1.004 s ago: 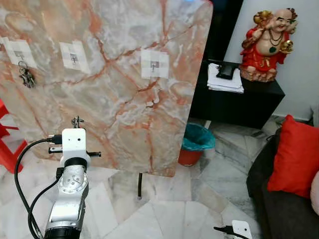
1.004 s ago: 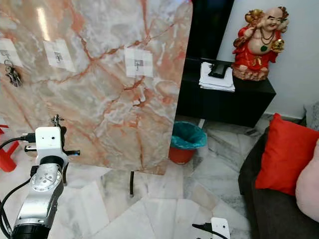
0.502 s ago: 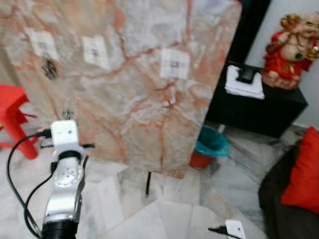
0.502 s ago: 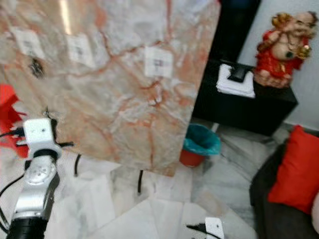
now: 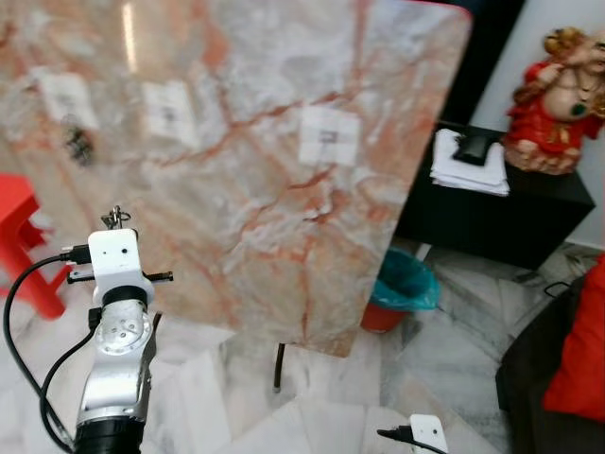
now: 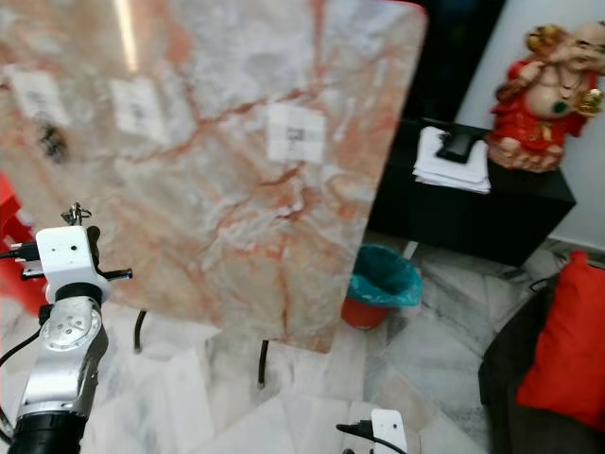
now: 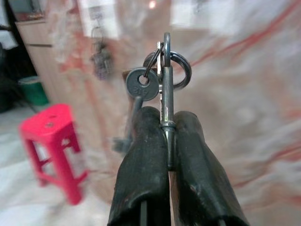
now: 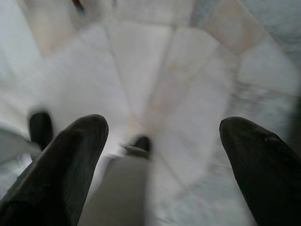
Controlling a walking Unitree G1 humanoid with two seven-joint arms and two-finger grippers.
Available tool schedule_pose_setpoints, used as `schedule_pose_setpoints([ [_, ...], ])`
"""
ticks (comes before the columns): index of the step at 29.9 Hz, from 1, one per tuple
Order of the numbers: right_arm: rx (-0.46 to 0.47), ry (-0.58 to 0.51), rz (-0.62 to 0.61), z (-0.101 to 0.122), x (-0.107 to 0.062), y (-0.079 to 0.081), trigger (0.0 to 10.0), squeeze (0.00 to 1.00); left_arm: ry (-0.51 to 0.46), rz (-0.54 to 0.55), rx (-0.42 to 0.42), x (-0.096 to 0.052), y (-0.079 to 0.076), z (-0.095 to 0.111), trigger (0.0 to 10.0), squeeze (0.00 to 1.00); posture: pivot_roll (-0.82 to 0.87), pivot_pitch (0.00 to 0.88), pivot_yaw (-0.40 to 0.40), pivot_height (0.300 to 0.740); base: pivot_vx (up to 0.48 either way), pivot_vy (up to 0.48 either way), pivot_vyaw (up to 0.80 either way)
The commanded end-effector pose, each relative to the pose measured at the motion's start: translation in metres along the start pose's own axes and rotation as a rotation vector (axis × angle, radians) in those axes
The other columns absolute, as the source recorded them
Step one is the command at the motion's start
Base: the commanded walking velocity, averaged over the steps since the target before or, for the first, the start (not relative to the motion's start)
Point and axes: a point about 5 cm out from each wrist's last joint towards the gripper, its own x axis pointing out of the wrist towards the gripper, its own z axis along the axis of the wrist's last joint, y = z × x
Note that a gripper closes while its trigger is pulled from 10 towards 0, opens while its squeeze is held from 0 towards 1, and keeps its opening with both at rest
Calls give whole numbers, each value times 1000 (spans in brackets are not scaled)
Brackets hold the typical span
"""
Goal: Hang keys on a hook
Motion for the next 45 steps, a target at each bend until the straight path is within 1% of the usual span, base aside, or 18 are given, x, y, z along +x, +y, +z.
schedule_pose_setpoints([
  [1, -13, -50, 17, 17, 2, 7, 10000, 0, -1, 63, 28, 1, 21, -2, 10000, 0, 163, 0, -108, 740, 289, 0, 0],
  [6, -14, -47, 18, 15, 1, 4, 10000, 0, -8, 63, 27, 2, 21, -1, 10000, 0, 162, 0, -108, 740, 285, 0, 0],
  [9, -46, -40, 20, 12, 0, 1, 10000, 0, -12, 64, 26, 2, 20, 0, 10000, 0, 162, 0, -109, 740, 286, 0, 223],
  [15, -36, -39, 27, 11, 0, 0, 10000, 0, -17, 66, 25, 2, 20, 0, 10000, 0, 163, 0, -110, 740, 285, 0, 703],
  [21, -16, -49, 28, 10, 0, -2, 10000, 0, -20, 68, 28, 2, 20, 1, 10000, 0, 164, 0, -110, 740, 287, 0, 0],
  [22, -17, -50, 28, 11, 0, -3, 10000, 0, -21, 69, 29, 2, 20, 1, 10000, 0, 164, 0, -110, 740, 285, 0, 0],
  [24, -16, -55, 26, 11, -2, -11, 10000, 0, -26, 71, 30, 3, 21, 2, 10000, 0, 163, 0, -111, 740, 285, 0, 0],
  [26, -15, -56, 24, 11, -3, -15, 10000, 0, -28, 72, 30, 3, 21, 2, 10000, 0, 163, 0, -111, 740, 285, 0, 0],
  [28, -14, -58, 21, 11, -4, -23, 10000, 0, -33, 75, 31, 3, 21, 4, 10000, 0, 164, 0, -111, 740, 287, 0, 0],
  [32, -11, -59, 20, 12, -5, -26, 10000, 0, -44, 75, 38, 4, 21, 6, 10000, 0, 165, 0, -111, 740, 287, 0, 0],
  [33, -11, -60, 21, 12, -5, -24, 10000, 0, -47, 75, 40, 4, 21, 6, 10000, 0, 166, 0, -111, 740, 289, 0, 0],
  [34, -7, -61, 19, 12, -3, -16, 10000, 0, -54, 74, 45, 4, 20, 8, 10000, 0, 166, 0, -111, 740, 285, 0, 0],
  [36, -11, -59, 23, 11, -1, -8, 10000, 0, -56, 73, 48, 4, 20, 8, 10000, 0, 164, 0, -110, 740, 281, 0, 0],
  [37, -13, -57, 27, 10, 0, 1, 10000, 0, -56, 71, 48, 4, 20, 8, 10000, 0, 164, 0, -110, 740, 277, 0, 0],
  [40, -10, -59, 28, 12, 1, 7, 10000, 0, -58, 68, 50, 4, 19, 9, 10000, 0, 163, 0, -109, 740, 273, 0, 0],
  [42, -13, -62, 37, 18, 3, 20, 10000, 0, -66, 68, 57, 5, 19, 10, 10000, 0, 164, 0, -108, 740, 0, 0, 0],
  [44, -16, -66, 44, 22, 4, 29, 10000, 0, -84, 74, 69, 5, 19, 13, 10000, 0, 164, 0, -108, 740, 0, 0, 0],
  [45, -15, -67, 45, 23, 4, 31, 10000, 0, -91, 76, 71, 6, 19, 14, 10000, 0, 164, 0, -108, 740, 0, 0, 0],
])
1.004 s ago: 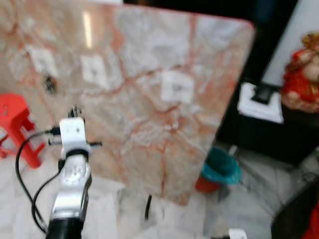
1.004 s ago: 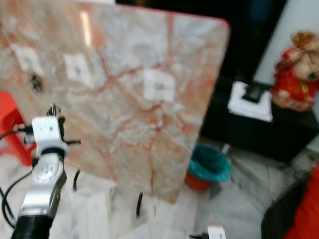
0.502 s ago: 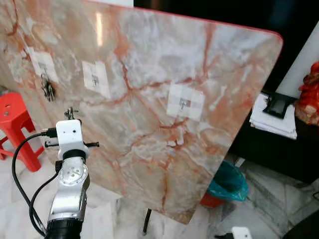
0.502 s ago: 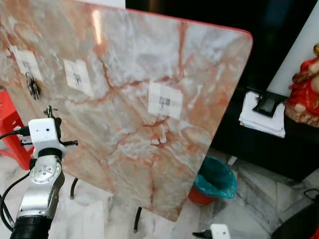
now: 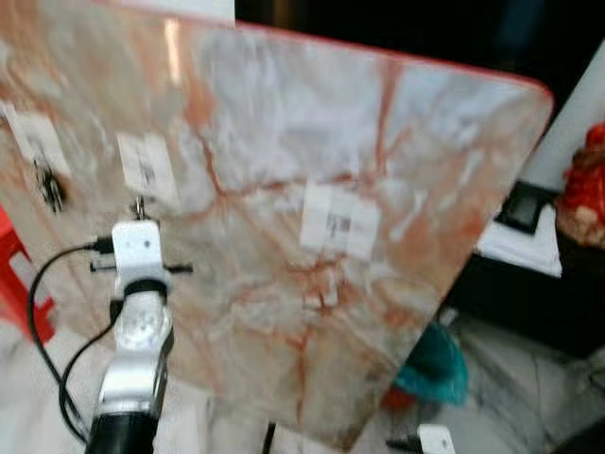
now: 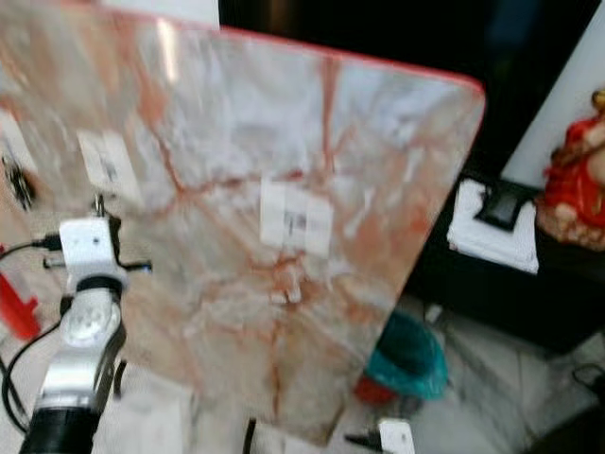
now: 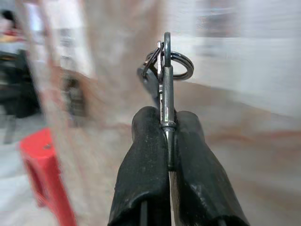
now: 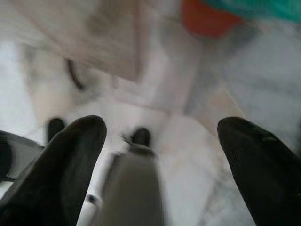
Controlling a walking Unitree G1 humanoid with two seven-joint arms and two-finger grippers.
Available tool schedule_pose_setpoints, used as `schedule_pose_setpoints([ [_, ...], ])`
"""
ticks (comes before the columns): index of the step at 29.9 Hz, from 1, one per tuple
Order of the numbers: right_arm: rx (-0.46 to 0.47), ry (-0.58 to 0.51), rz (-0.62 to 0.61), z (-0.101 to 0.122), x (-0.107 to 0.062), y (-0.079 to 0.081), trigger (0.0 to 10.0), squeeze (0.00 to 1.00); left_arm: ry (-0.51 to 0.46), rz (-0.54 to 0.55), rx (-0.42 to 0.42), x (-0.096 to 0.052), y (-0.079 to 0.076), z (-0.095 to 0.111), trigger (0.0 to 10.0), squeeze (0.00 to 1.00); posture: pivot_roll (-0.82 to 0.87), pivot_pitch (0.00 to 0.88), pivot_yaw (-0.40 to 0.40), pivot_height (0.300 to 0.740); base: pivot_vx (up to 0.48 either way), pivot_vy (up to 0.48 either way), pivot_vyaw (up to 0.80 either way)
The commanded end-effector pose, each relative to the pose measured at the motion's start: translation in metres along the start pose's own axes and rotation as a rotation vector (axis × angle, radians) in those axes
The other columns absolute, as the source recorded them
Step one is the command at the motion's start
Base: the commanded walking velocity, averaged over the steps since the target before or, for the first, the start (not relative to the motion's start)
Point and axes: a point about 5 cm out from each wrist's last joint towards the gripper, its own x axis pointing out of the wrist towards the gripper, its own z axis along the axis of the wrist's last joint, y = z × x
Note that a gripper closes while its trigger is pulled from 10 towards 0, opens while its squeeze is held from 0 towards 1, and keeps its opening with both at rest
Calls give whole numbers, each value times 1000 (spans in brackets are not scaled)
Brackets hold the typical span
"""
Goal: Hang keys on a hook
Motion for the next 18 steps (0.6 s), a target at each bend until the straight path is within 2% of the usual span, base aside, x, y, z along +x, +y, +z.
schedule_pose_setpoints([
  [1, -6, 4, -14, 1, 0, -1, 10000, 0, -45, 8, 5, 0, -2, 8, 10000, 0, 164, 0, -108, 740, 0, 0, 0],
  [12, -3, -6, -16, 11, 2, 11, 10000, 0, -63, 29, 28, -1, 0, 11, 10000, 0, 166, 0, -108, 740, 0, 0, 0],
  [18, -3, -8, 1, 14, 4, 31, 10000, 0, -78, 46, 45, 2, 3, 14, 10000, 0, 165, 0, -107, 740, 0, 0, 0],
])
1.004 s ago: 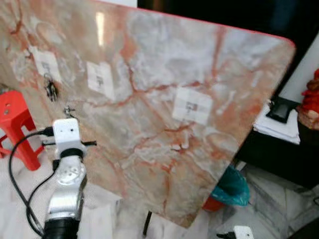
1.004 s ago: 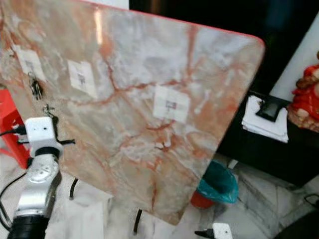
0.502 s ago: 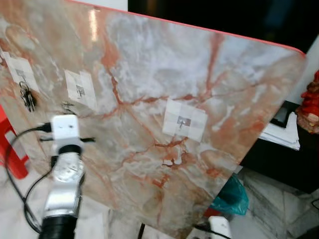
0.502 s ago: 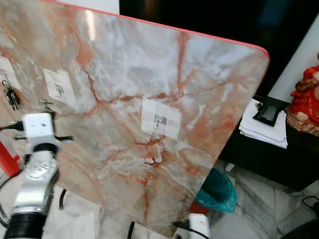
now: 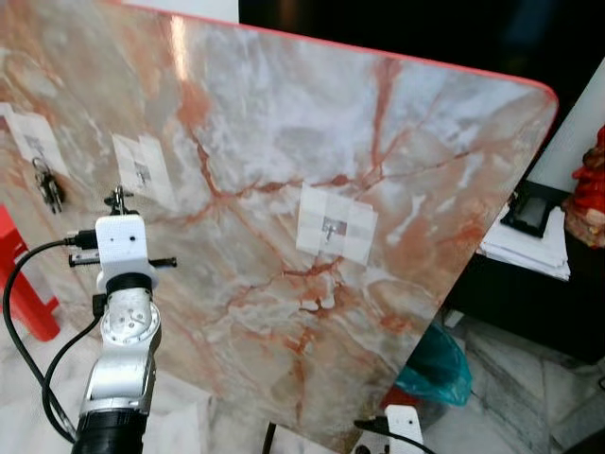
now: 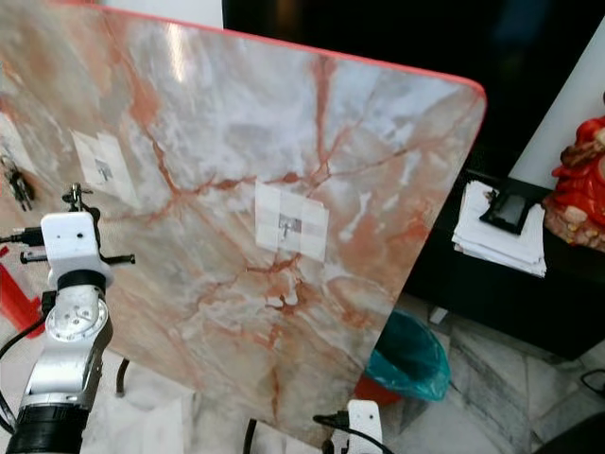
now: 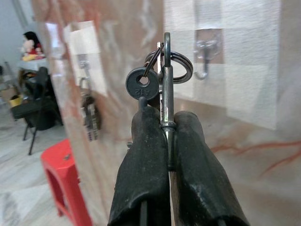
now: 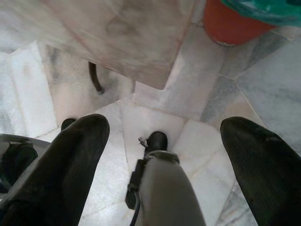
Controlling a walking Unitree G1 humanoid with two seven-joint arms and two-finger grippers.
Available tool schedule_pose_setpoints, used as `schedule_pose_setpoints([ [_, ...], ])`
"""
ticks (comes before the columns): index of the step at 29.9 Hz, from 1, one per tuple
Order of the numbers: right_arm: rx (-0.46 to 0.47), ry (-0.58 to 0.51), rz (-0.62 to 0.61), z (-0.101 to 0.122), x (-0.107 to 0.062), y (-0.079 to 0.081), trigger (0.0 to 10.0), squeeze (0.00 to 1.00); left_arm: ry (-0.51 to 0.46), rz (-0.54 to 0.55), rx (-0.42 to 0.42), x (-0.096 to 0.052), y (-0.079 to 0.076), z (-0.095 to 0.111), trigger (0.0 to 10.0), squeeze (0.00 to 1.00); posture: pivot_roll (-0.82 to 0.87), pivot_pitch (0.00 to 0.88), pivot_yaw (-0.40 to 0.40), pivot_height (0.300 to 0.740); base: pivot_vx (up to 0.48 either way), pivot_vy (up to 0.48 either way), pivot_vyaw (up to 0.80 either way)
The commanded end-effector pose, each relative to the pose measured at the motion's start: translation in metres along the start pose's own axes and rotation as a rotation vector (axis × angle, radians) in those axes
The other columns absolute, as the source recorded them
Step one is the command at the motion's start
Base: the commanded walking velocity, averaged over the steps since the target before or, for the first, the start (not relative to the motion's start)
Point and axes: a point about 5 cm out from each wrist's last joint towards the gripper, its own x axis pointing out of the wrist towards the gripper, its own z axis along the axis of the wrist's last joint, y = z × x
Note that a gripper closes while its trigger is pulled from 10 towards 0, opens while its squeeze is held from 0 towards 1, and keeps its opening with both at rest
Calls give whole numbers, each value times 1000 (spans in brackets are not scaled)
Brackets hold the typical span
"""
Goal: Hang keys on a hook
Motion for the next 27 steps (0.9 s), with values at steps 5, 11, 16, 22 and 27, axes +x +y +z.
schedule_pose_setpoints([
  [5, 5, 6, -24, -5, -2, -18, 10000, 0, -55, 45, 69, 6, 5, 11, 10000, 0, 164, 0, -109, 740, 0, 0, 0],
  [11, 5, 5, -22, -4, -2, -18, 10000, 0, -54, 83, 125, 11, 11, 11, 10000, 0, 162, 0, -110, 740, 0, 0, 0],
  [16, 2, 5, -18, -3, -1, -14, 10000, 0, -30, 96, 161, 19, 14, 8, 10000, 0, 161, 0, -111, 740, 0, 0, 0],
  [22, -3, -1, -16, 2, -1, -12, 10000, 0, -2, 62, 193, 29, 6, 4, 10000, 0, 156, 0, -112, 740, 0, 0, 0],
  [27, -4, -5, -21, 4, -1, -19, 10000, 0, -3, 22, 200, 33, -2, 3, 10000, 0, 153, 0, -112, 740, 0, 0, 0],
])
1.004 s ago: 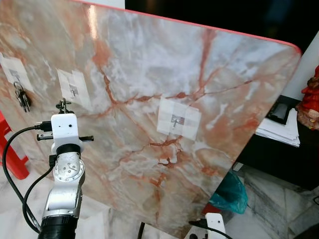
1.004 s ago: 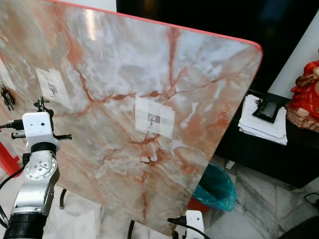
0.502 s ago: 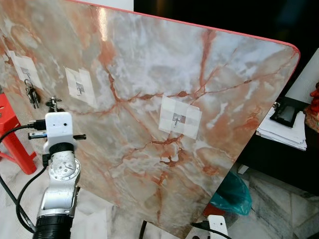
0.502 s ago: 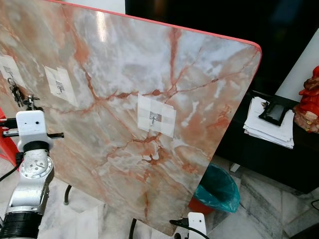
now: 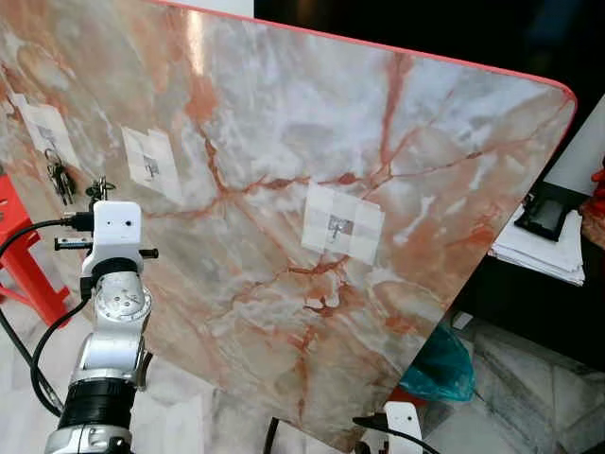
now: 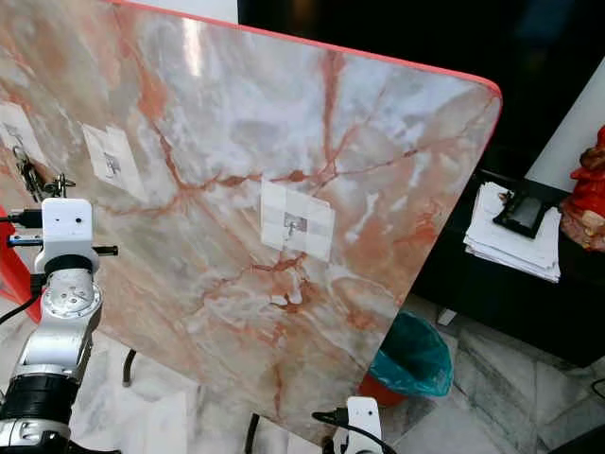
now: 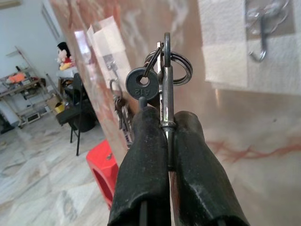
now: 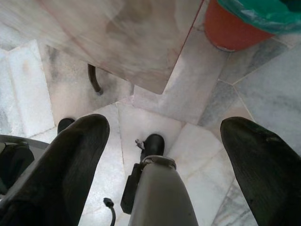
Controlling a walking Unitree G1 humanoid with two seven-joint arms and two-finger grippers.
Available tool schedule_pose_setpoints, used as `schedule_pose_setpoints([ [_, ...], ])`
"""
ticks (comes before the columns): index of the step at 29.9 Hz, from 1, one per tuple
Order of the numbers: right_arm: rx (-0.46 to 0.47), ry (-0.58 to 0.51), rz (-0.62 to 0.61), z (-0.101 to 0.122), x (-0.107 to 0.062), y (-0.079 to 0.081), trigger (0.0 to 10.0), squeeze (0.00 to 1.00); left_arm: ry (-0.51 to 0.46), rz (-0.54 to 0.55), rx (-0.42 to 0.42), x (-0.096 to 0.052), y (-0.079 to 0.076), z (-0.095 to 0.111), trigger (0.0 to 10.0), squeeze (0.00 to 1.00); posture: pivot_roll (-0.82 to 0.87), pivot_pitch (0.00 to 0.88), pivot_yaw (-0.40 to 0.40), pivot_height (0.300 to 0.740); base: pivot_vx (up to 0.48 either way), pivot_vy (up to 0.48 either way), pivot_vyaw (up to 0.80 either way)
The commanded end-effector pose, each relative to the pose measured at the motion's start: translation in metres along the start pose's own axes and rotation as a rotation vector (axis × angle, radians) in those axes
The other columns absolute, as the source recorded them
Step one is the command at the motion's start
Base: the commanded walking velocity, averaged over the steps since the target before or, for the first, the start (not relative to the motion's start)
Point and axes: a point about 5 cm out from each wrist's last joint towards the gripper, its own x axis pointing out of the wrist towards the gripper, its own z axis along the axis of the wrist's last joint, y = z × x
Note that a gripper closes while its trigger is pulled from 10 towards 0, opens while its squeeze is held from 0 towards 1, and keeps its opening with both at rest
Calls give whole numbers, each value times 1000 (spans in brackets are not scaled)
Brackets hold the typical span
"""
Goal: Hang keys on a hook
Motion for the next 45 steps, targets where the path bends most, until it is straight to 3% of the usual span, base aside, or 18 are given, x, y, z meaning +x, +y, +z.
schedule_pose_setpoints([
  [1, 11, 7, -13, -1, -1, -7, 10000, 0, -25, -28, 15, 3, -6, 5, 10000, 0, 153, 0, -112, 740, 0, 0, 0],
  [4, 11, 7, -14, -1, -1, -9, 10000, 0, -36, -41, 27, 4, -9, 6, 10000, 0, 155, 0, -114, 740, 0, 0, 0],
  [7, 12, 7, -24, -3, -2, -20, 10000, 0, -52, -62, 27, 6, -14, 9, 10000, 0, 156, 0, -114, 740, 0, 0, 0],
  [20, 15, 8, -26, -4, -3, -26, 10000, 0, -103, -164, 72, 2, -35, 16, 10000, 0, 157, 0, -112, 740, 0, 0, 0],
  [29, 16, 2, -25, 0, -3, -26, 10000, 0, -102, -174, 80, -3, -36, 13, 10000, 0, 157, 0, -110, 740, 0, 0, 0],
  [36, 14, -6, -22, 5, -3, -26, 10000, 0, -61, -175, 85, -21, -33, -3, 10000, 0, 160, 0, -112, 740, 0, 0, 0],
  [45, 11, -2, -26, 2, -4, -34, 10000, 0, -57, -160, 91, -29, -29, -7, 10000, 0, 164, 0, -116, 740, 0, 0, 0],
])
